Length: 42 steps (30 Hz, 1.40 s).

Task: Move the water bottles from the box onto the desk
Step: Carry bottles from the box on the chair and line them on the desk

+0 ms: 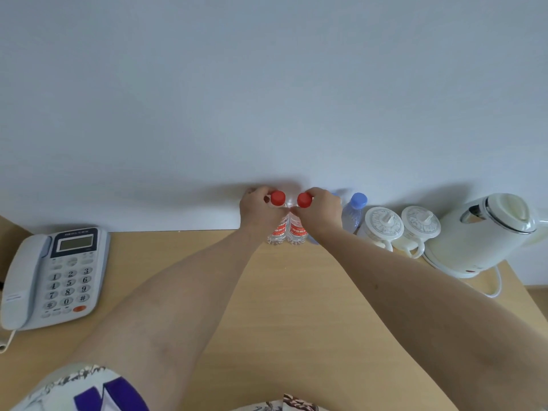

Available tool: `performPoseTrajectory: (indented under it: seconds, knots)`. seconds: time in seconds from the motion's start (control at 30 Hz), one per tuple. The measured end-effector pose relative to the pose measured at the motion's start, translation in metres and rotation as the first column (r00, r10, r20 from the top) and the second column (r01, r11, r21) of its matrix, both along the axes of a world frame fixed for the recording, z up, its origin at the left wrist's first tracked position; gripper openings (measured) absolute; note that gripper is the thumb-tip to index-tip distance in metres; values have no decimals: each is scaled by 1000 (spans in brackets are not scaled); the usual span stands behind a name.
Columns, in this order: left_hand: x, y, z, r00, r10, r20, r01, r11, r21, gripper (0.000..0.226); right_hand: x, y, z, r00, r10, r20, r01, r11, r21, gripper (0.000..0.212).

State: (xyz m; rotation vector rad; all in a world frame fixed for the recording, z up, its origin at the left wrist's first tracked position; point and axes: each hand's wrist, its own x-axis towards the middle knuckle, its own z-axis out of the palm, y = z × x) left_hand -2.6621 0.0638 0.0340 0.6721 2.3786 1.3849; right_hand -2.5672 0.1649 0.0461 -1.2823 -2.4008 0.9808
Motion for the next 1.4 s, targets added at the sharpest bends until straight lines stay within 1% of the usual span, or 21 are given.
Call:
performPoseTrajectory:
  seconds: [0.17, 0.3, 0.4, 0.5, 0.57, 0.73, 0.9, 1.0, 1.03, 1.1, 1.13, 1.23, 1.3, 1.4]
  knots:
    - [-3, -3, -2, 1000, 10, 29, -9, 999, -41, 38, -2, -3, 1, 1000, -21, -9, 21, 1000, -17, 35]
    - [-1, -5, 3, 999, -8, 32, 10, 997, -75, 35, -1, -4, 6, 1000, -19, -8, 19, 998, -59, 29]
    - [2, -8, 14, 1000, -25, -7, 24, 996, -84, 37, 1, -4, 13, 1000, -2, -1, 2, 998, -60, 25]
    - [5, -11, 30, 997, -30, -65, 23, 994, -103, 44, 6, -2, 26, 999, 7, -54, -11, 998, -66, 42]
    - [9, -14, 40, 994, -30, -103, 17, 992, -122, 46, 11, 0, 34, 995, 32, -95, -38, 997, -61, 49]
    - [26, -25, 59, 980, -52, -190, 11, 977, -212, 50, 25, 0, 47, 988, 101, -119, -103, 995, -9, 50]
    - [43, -30, 70, 961, -119, -250, 40, 953, -301, 55, 46, -3, 47, 981, 190, -42, -186, 979, 87, 47]
    - [50, -29, 74, 942, -180, -282, 74, 934, -348, 57, 64, -3, 46, 979, 202, 14, -203, 972, 120, 50]
    - [52, -28, 76, 936, -201, -289, 88, 929, -360, 58, 71, -3, 46, 980, 196, 35, -199, 972, 128, 47]
    - [57, -25, 79, 921, -247, -302, 123, 918, -377, 58, 85, -3, 47, 981, 167, 94, -180, 971, 158, 33]
    - [59, -23, 81, 910, -276, -310, 145, 911, -385, 58, 92, -3, 48, 982, 143, 127, -164, 971, 175, 33]
    - [71, -17, 83, 861, -378, -341, 223, 882, -415, 54, 116, -7, 55, 974, 44, 223, -94, 971, 221, 45]
    - [82, -14, 83, 815, -449, -366, 273, 855, -442, 52, 136, -13, 57, 963, -23, 268, -43, 971, 237, 47]
    - [101, -10, 81, 728, -564, -389, 360, 798, -484, 57, 169, -26, 56, 942, -105, 320, 18, 964, 265, 53]
